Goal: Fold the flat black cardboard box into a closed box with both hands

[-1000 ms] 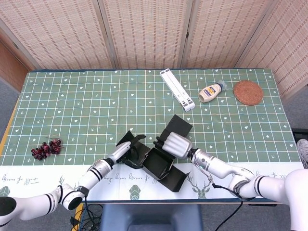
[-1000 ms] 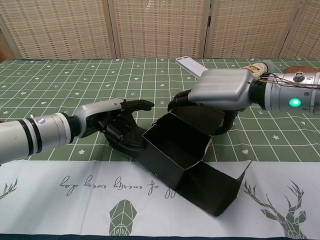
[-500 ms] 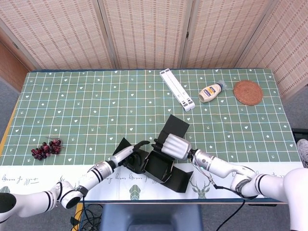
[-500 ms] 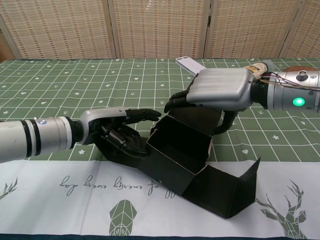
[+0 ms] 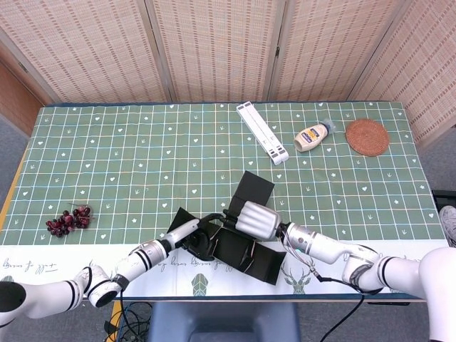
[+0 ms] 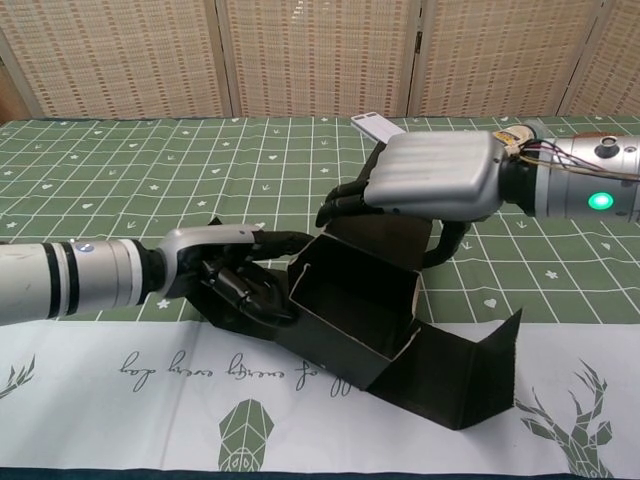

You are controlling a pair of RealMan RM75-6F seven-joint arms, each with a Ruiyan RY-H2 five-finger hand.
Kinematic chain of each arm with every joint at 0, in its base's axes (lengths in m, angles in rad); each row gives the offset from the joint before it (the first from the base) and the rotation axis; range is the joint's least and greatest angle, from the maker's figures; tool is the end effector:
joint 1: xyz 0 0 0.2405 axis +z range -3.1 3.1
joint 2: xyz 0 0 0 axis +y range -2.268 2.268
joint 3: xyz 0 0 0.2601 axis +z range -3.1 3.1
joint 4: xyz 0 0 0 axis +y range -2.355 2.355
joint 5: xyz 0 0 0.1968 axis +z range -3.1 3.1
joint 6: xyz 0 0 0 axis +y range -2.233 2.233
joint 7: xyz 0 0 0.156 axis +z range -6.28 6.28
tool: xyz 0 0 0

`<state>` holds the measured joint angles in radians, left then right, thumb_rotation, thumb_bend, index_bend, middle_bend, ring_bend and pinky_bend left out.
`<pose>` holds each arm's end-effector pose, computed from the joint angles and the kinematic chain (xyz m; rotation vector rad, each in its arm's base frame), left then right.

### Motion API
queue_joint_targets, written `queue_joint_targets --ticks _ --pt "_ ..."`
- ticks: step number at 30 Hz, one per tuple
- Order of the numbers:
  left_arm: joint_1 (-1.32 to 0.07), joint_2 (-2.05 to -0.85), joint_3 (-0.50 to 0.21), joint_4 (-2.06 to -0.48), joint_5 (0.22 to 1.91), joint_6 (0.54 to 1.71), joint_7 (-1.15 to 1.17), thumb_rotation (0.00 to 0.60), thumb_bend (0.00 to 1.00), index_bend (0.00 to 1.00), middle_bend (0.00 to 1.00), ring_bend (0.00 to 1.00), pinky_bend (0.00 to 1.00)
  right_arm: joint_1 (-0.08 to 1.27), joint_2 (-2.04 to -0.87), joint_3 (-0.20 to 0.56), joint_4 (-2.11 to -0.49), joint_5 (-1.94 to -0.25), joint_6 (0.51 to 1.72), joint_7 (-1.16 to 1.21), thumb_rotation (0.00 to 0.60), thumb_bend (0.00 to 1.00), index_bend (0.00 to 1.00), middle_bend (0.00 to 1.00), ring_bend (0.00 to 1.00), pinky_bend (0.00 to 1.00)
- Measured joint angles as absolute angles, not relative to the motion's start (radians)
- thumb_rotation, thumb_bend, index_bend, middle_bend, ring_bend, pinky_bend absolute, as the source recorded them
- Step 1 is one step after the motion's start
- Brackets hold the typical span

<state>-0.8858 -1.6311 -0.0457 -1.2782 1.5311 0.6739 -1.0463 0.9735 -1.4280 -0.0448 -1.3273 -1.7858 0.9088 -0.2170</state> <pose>-0.1272 0.3313 -0.0797 -1.8678 -2.1205 -1.1161 -0.1050 -0.3448 -0.0085 2.4637 0.0159 0.8347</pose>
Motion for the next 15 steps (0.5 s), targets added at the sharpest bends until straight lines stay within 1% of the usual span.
queue_joint_targets --ticks 9,15 --pt "-0.902 -1.624 -0.022 -1.283 1.555 0.682 -1.145 0.600 0.09 0.09 0.06 0.51 0.76 0.981 -1.439 -0.043 -1.299 -1.800 0.921 -0.194 0.600 0.33 0.40 0.40 0.83 1.00" --pt "-0.915 -1.629 -0.009 -1.276 1.563 0.685 -1.179 0.600 0.09 0.13 0.10 0.51 0.76 0.995 -1.451 -0.038 -1.279 -1.806 0.917 -0.195 0.600 0.33 0.40 0.40 0.83 1.00"
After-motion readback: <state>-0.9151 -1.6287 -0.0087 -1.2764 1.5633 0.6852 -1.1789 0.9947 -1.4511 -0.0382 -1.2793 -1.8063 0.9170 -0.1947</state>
